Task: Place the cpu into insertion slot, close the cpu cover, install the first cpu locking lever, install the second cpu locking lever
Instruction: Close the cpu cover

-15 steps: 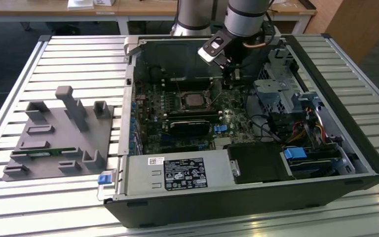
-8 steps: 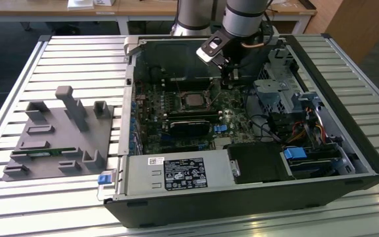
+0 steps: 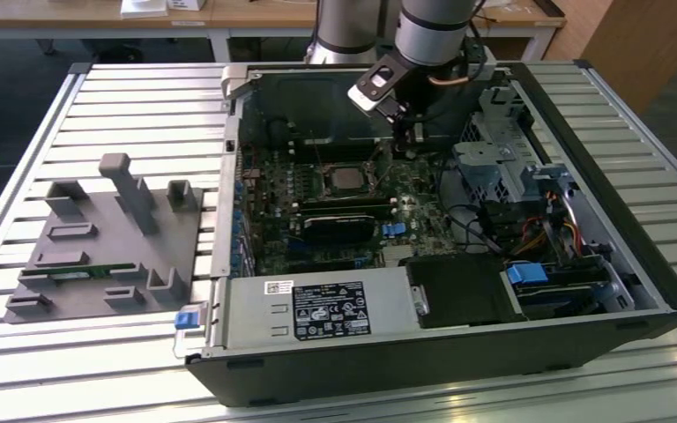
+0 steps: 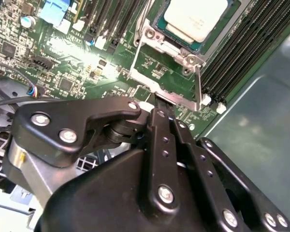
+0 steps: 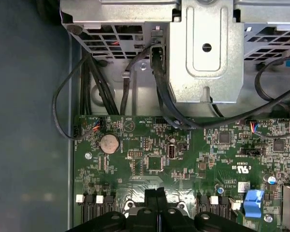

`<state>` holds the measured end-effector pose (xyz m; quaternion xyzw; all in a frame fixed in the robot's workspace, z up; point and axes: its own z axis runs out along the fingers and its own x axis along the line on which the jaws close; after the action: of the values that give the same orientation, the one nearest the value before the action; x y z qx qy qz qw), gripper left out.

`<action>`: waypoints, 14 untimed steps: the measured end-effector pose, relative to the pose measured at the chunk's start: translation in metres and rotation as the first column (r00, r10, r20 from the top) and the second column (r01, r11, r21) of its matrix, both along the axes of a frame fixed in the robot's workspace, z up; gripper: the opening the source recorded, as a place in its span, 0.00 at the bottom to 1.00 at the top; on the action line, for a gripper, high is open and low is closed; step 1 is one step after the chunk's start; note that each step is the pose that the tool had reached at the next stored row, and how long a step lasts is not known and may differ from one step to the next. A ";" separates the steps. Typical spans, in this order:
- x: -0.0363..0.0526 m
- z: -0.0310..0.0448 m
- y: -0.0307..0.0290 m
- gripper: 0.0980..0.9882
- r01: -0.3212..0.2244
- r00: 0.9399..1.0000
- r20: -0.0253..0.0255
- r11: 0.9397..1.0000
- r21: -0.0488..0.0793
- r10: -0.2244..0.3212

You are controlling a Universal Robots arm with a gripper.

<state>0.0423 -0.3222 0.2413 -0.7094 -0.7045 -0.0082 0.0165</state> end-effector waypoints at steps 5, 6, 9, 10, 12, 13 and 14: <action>-0.0034 0.0000 0.0000 0.01 0.000 1.000 0.000 1.000 0.000 0.000; -0.0041 0.0000 0.0000 0.01 0.000 1.000 0.000 1.000 0.000 0.000; -0.0054 0.0000 0.0000 0.01 0.000 1.000 0.000 1.000 0.000 0.000; -0.0058 0.0000 0.0000 0.01 0.000 1.000 0.000 1.000 0.000 0.000; -0.0063 0.0000 0.0000 0.01 0.000 1.000 0.000 1.000 0.000 0.000; -0.0067 0.0000 0.0000 0.01 0.000 1.000 0.000 1.000 0.000 0.000; -0.0071 0.0000 0.0000 0.01 0.000 1.000 0.000 1.000 0.000 0.000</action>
<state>0.0353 -0.3222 0.2413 -0.7094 -0.7045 -0.0082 0.0165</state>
